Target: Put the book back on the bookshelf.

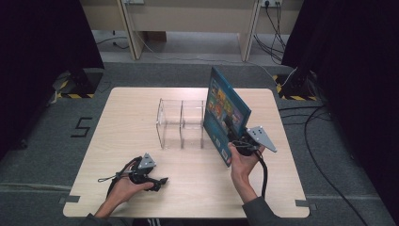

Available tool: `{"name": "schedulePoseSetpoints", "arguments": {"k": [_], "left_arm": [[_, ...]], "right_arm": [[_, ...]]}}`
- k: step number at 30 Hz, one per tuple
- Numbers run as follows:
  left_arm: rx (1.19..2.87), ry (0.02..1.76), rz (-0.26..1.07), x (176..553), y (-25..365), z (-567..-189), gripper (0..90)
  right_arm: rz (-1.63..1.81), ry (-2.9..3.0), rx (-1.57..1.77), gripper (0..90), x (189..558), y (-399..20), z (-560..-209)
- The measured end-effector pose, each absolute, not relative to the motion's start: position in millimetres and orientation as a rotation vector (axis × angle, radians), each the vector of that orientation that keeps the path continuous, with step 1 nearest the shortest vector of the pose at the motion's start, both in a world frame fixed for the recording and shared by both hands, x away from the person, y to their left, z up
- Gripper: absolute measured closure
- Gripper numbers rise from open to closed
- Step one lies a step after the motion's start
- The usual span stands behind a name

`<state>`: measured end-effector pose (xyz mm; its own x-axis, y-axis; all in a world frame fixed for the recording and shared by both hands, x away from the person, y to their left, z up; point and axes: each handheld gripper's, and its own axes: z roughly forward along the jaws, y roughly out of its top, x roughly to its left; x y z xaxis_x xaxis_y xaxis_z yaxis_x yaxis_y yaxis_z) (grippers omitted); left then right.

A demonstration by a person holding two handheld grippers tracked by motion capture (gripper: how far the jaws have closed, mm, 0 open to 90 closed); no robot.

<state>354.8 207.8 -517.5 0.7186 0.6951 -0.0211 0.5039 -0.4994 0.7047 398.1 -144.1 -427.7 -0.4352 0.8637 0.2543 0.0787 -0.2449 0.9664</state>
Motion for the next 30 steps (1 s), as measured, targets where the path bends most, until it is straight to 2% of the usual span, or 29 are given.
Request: {"name": "schedulePoseSetpoints", "arguments": {"k": [11,19,30], "left_arm": [[2.209,0.904,0.347,354,208,-518,14.5],[2.209,0.903,0.346,354,207,-518,14.5],[2.213,0.901,0.346,354,208,-517,14.5]], "right_arm": [[1.707,1.477,1.154,77.9,394,-148,-428],[1.679,1.518,1.186,73.1,395,-151,-434],[1.629,1.669,1.129,60.1,381,-161,-436]]}}
